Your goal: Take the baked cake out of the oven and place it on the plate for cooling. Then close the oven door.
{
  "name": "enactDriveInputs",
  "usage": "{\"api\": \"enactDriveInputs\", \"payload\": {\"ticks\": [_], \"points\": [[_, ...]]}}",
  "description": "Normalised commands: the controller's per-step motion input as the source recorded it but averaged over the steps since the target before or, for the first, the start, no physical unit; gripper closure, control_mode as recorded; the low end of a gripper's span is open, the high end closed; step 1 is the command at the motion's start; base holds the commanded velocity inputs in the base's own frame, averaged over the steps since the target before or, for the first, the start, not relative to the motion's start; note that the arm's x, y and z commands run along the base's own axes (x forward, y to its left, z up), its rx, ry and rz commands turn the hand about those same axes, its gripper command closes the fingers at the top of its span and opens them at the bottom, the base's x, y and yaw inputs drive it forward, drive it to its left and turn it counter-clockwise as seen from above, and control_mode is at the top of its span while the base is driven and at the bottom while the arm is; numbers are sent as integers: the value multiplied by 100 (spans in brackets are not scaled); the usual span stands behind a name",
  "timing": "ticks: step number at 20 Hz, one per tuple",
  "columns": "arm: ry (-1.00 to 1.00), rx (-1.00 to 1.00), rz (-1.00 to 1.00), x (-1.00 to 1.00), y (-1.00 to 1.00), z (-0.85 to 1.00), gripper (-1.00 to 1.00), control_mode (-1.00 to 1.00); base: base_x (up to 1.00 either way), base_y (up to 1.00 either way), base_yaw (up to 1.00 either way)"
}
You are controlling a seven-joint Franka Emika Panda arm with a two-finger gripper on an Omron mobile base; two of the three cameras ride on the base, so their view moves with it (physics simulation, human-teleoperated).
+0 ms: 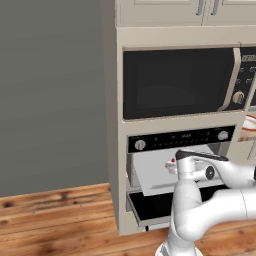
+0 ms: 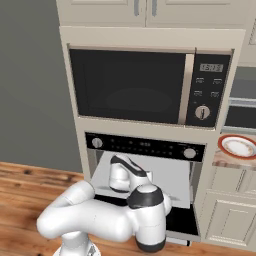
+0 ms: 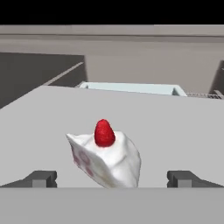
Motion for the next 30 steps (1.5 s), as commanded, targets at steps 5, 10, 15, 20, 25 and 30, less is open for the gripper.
{"api": "enactDriveInputs", "payload": {"ticks": [5,10,15,20,25,30], "points": [[-3,0,4,0,0,-16,-100,-100,0,0,0],[-3,0,3,8,0,-7,-100,-100,0,0,0],[0,0,0,18,0,0,-100,-100,0,0,0],[0,0,1,13,0,-1,-100,-100,0,0,0],[0,0,0,8,0,-3,-100,-100,0,0,0],[0,0,1,9,0,-8,-100,-100,0,0,0]]}}
